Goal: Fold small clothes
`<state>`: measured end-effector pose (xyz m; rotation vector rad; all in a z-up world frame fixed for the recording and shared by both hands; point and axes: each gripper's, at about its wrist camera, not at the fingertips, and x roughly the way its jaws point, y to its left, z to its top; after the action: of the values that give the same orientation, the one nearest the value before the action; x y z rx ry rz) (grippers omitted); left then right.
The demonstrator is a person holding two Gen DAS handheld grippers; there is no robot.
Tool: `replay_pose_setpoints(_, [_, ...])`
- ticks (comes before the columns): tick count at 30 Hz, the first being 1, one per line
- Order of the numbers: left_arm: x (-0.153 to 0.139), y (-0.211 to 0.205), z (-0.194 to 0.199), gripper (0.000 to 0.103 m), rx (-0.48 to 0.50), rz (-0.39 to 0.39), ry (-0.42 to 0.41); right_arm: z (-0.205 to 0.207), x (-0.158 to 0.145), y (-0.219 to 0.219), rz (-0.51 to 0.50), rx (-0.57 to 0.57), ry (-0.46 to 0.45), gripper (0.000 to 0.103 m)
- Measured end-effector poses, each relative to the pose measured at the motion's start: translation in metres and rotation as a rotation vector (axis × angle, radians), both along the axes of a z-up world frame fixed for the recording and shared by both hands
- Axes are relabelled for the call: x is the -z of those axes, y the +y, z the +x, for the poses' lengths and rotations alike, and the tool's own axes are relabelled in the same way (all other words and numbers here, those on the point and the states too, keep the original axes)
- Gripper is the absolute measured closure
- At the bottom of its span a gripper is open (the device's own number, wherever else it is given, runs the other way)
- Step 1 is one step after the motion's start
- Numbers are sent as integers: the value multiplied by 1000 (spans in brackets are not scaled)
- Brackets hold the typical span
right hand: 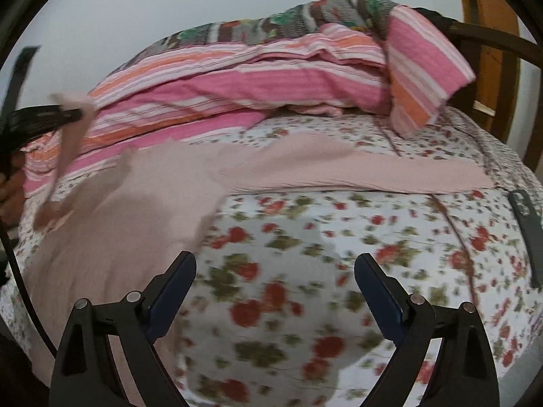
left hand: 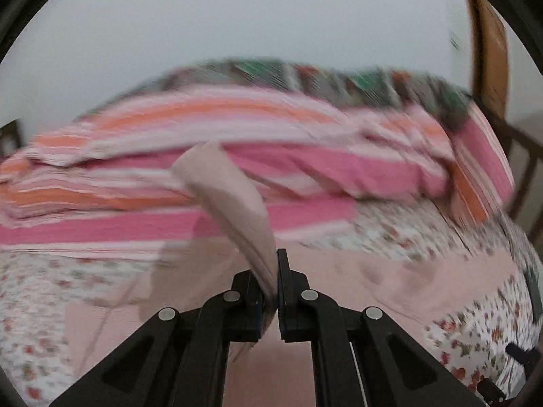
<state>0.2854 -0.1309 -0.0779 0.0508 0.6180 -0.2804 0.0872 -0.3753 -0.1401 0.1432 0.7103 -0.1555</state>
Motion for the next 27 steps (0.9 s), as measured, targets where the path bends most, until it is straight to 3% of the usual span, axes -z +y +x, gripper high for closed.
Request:
replay_pose_setpoints(3, [38,-41,5,94,102,-38,127,-4,4,-11,-8,27,17,10])
replay_pose_setpoints(6, [57,-51,4,93,175,-101,215,-3,7,-18,-12,42,26,10])
replay_pose_setpoints(7, [59,-50,0,86,186,-126,221,-2,8,-19,-9,43,28,10])
replay_pose_setpoints(9, [54,-37,-4,59,186,-182,216,4,8,-18,3,36,23,10])
replay_pose_setpoints(10, [47,-23,-10,32,175,-212,191,8,7,-17,13,29,20,10])
replay_pose_setpoints(11, [42,-14,-13,19,169,-228,164,13,7,-14,27,17,13,10])
replay_pose_setpoints(14, [26,26,-27,19,130,-225,73,31,5,-4,59,-22,-6,10])
replay_pose_setpoints(16, [24,57,-25,19,68,-206,67,48,3,5,92,-56,-25,11])
replay_pose_setpoints(18, [27,98,-22,19,-19,-200,86,66,2,14,119,-83,-35,24])
replay_pose_setpoints(20, [37,139,-19,19,-136,-184,114,89,1,24,144,-131,-25,50])
replay_pose_setpoints(22, [48,178,-17,20,-227,-171,141,108,3,34,151,-161,-7,57])
replay_pose_setpoints(27, [72,236,-20,20,-307,-250,202,152,13,49,170,-200,61,57])
